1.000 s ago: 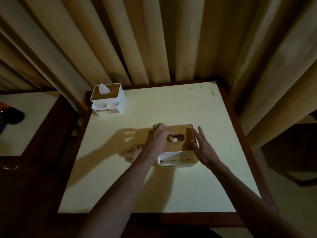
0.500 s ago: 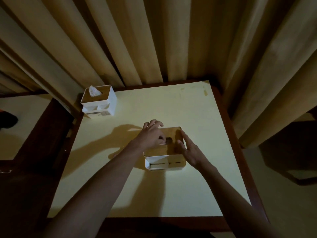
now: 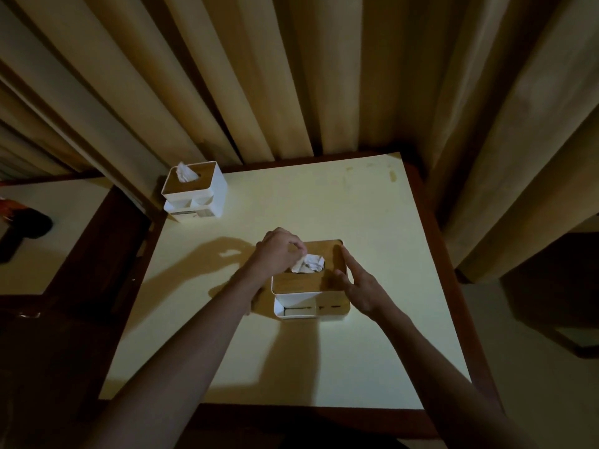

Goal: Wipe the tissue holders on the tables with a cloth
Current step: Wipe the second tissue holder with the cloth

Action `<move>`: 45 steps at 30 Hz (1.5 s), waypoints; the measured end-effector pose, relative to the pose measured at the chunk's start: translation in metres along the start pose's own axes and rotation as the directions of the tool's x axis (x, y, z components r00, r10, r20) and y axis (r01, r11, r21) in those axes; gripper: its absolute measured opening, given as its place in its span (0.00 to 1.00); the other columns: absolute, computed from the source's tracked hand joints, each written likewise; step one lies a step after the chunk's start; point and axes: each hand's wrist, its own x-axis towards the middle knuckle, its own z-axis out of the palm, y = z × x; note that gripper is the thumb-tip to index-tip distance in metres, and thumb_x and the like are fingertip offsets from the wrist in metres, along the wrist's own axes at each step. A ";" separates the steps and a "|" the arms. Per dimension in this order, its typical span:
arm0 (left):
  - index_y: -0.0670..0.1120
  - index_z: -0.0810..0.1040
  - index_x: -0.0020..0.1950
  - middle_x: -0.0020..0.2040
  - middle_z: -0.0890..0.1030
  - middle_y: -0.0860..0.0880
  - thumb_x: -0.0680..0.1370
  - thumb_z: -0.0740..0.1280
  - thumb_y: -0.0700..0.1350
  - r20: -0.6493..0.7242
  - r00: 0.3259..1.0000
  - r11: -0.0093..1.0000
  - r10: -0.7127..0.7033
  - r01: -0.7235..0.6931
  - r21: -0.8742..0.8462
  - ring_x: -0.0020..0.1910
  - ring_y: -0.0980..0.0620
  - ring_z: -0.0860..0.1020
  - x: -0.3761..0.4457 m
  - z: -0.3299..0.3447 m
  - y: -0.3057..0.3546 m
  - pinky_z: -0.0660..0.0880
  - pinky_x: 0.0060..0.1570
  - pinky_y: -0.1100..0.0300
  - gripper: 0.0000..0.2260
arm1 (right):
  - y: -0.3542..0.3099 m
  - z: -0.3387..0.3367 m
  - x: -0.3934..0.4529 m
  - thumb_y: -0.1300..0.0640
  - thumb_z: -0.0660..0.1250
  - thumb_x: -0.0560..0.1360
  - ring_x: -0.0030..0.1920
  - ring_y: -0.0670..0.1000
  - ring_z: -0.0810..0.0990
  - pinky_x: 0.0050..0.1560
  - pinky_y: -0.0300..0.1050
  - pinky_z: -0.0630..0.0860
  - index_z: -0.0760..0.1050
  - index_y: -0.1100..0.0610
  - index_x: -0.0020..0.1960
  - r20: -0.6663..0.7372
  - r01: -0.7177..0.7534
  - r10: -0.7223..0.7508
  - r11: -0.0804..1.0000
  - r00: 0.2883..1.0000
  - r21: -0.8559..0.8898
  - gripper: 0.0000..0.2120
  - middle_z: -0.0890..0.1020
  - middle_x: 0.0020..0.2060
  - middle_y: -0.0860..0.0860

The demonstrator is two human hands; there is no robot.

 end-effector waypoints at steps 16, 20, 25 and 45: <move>0.45 0.83 0.51 0.51 0.83 0.45 0.71 0.69 0.39 -0.185 0.871 0.885 -0.455 0.419 -0.202 0.51 0.47 0.80 -0.045 0.001 -0.122 0.72 0.42 0.62 0.09 | -0.012 0.020 0.001 0.51 0.55 0.82 0.64 0.62 0.73 0.61 0.48 0.69 0.38 0.43 0.77 -0.056 -0.088 0.081 0.987 0.995 -0.132 0.31 0.68 0.71 0.59; 0.52 0.73 0.31 0.32 0.74 0.50 0.66 0.73 0.45 -0.002 0.942 0.918 -0.335 0.326 -0.226 0.39 0.51 0.75 -0.060 0.030 -0.141 0.64 0.32 0.63 0.10 | -0.013 0.031 0.009 0.51 0.54 0.83 0.66 0.62 0.72 0.63 0.48 0.68 0.39 0.41 0.77 -0.086 -0.131 0.121 0.985 0.989 -0.112 0.30 0.68 0.71 0.59; 0.47 0.81 0.44 0.37 0.79 0.52 0.72 0.71 0.40 -0.188 0.947 0.959 -0.262 0.233 -0.163 0.41 0.51 0.75 -0.063 0.051 -0.155 0.65 0.38 0.68 0.03 | -0.021 0.040 0.018 0.51 0.54 0.83 0.66 0.61 0.72 0.60 0.44 0.67 0.40 0.41 0.77 -0.118 -0.169 0.157 0.981 0.980 -0.097 0.30 0.69 0.71 0.58; 0.50 0.79 0.44 0.39 0.79 0.53 0.73 0.72 0.44 -0.382 0.894 0.868 -0.235 0.016 -0.497 0.36 0.58 0.74 0.034 -0.103 -0.099 0.66 0.30 0.72 0.03 | -0.071 0.098 0.080 0.52 0.56 0.82 0.64 0.63 0.74 0.62 0.50 0.71 0.41 0.41 0.77 -0.042 -0.134 0.128 0.967 0.991 -0.217 0.32 0.72 0.67 0.63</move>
